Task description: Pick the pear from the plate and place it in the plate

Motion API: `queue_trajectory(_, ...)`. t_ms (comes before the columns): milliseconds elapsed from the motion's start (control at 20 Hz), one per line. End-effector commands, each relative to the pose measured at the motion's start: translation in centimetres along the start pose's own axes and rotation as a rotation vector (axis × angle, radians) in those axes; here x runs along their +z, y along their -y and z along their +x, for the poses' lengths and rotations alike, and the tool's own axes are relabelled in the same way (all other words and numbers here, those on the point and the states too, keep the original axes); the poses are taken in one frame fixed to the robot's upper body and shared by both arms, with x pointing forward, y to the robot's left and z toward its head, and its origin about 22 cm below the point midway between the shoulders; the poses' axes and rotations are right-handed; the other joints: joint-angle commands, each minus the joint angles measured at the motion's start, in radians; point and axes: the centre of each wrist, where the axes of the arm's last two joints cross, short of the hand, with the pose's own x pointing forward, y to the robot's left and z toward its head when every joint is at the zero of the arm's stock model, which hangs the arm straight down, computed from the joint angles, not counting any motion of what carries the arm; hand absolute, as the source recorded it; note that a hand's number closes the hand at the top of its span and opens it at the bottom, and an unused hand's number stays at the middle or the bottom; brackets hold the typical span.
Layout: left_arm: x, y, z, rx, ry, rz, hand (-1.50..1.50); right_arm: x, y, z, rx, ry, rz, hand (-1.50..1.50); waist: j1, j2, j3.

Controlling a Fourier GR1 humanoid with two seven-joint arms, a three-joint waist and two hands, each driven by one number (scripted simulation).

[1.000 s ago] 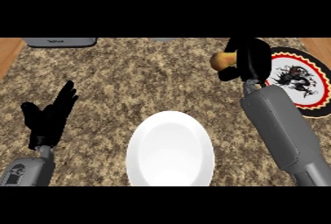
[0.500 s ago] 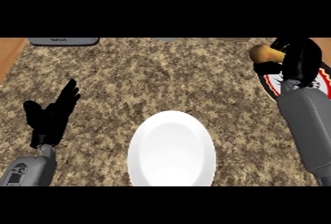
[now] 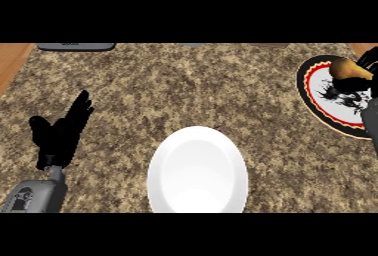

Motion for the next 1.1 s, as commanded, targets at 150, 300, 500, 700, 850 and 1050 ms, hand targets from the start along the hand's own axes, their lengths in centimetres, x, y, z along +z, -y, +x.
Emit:
queue_trajectory(150, 0.1, 0.1, 1.0, -0.001, 0.007, -0.029, 0.0, -1.1, 0.3, -5.1, 0.06, -0.061, 0.2, 1.5, 0.006, 0.001, 0.0)
queue_trajectory(300, -0.4, -0.9, 0.4, 0.01, -0.003, -0.006, 0.0, -0.8, 0.0, -7.3, -0.084, -0.142, 0.283, -1.5, 0.01, 0.007, 0.002)
queue_trajectory(500, -1.0, 0.6, 1.2, -0.02, 0.02, -0.014, 0.0, -1.6, 0.7, -8.3, -0.088, -0.025, 0.287, -1.5, 0.016, 0.009, 0.002)
queue_trajectory(700, -0.8, 0.1, 0.4, 0.007, 0.006, -0.016, 0.0, -1.3, 0.8, -8.3, -0.149, 0.119, 0.149, -1.5, 0.006, 0.003, 0.001)
queue_trajectory(850, -0.8, 0.0, 1.1, -0.016, 0.007, 0.001, 0.0, -2.5, 1.9, -6.1, -0.326, 0.239, 0.096, -1.5, -0.001, -0.001, 0.002)
queue_trajectory(1050, -0.9, 1.8, -0.4, 0.003, -0.022, 0.008, 0.0, -2.5, 1.6, -4.0, -0.531, 0.269, 0.095, -1.5, -0.023, -0.008, -0.001)
